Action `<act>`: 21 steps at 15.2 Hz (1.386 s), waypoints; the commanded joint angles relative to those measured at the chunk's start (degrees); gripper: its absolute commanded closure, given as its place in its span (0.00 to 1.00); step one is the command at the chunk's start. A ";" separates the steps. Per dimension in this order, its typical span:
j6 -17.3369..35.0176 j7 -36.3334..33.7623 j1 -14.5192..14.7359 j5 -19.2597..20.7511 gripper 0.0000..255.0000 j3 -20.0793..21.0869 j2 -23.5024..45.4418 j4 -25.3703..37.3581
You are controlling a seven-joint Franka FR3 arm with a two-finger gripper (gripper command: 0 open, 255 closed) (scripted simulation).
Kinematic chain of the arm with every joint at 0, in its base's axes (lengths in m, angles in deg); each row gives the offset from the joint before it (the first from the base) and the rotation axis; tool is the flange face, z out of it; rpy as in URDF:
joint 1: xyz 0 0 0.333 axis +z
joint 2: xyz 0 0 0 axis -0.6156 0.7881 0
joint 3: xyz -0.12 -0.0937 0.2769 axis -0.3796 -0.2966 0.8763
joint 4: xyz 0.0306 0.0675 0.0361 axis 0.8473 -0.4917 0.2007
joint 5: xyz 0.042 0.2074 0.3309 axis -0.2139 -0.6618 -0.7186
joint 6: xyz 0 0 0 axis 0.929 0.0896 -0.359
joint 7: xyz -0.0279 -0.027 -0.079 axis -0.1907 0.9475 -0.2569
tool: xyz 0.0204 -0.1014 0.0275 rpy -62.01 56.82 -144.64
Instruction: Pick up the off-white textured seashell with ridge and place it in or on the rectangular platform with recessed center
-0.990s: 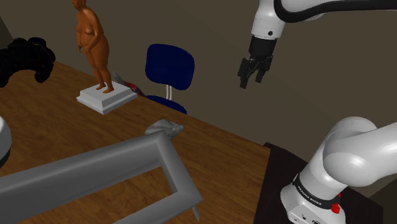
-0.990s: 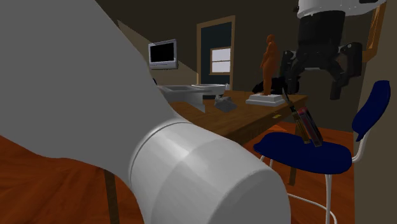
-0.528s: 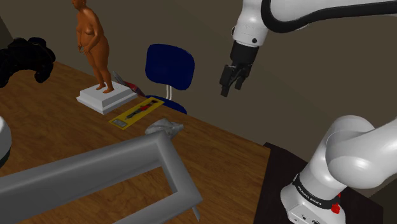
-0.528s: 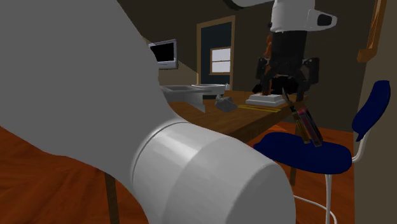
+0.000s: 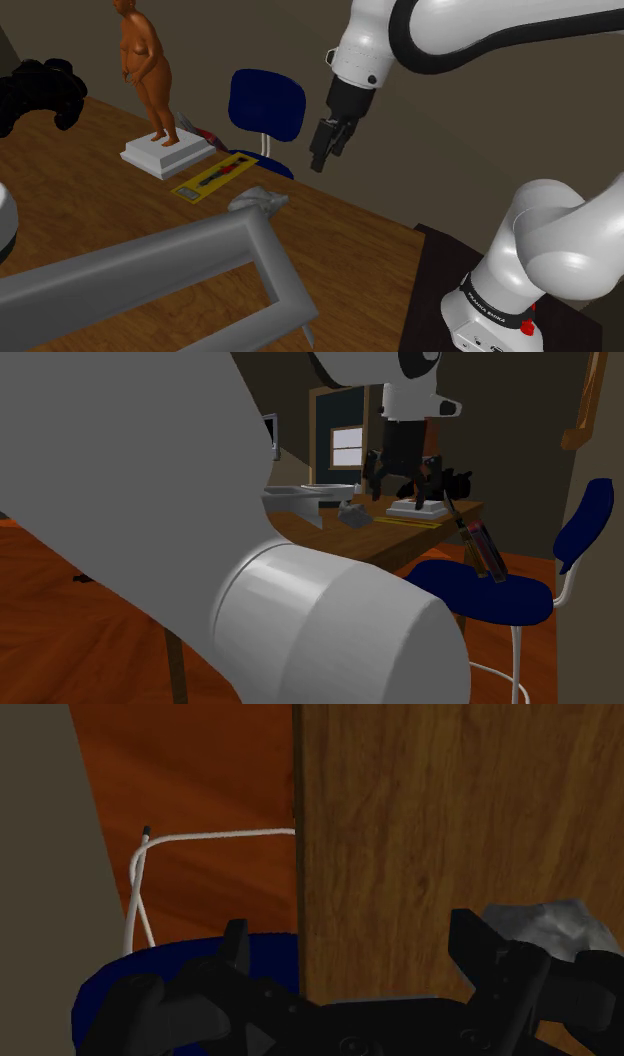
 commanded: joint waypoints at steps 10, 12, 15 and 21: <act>11.95 3.53 7.32 -5.08 0.00 5.93 6.55 1.26; 13.61 3.55 7.37 -5.21 0.00 6.29 7.49 0.56; 16.13 3.56 7.45 -5.39 0.00 6.83 9.00 -0.40; 16.62 3.57 7.46 -5.42 0.00 6.94 9.31 -0.57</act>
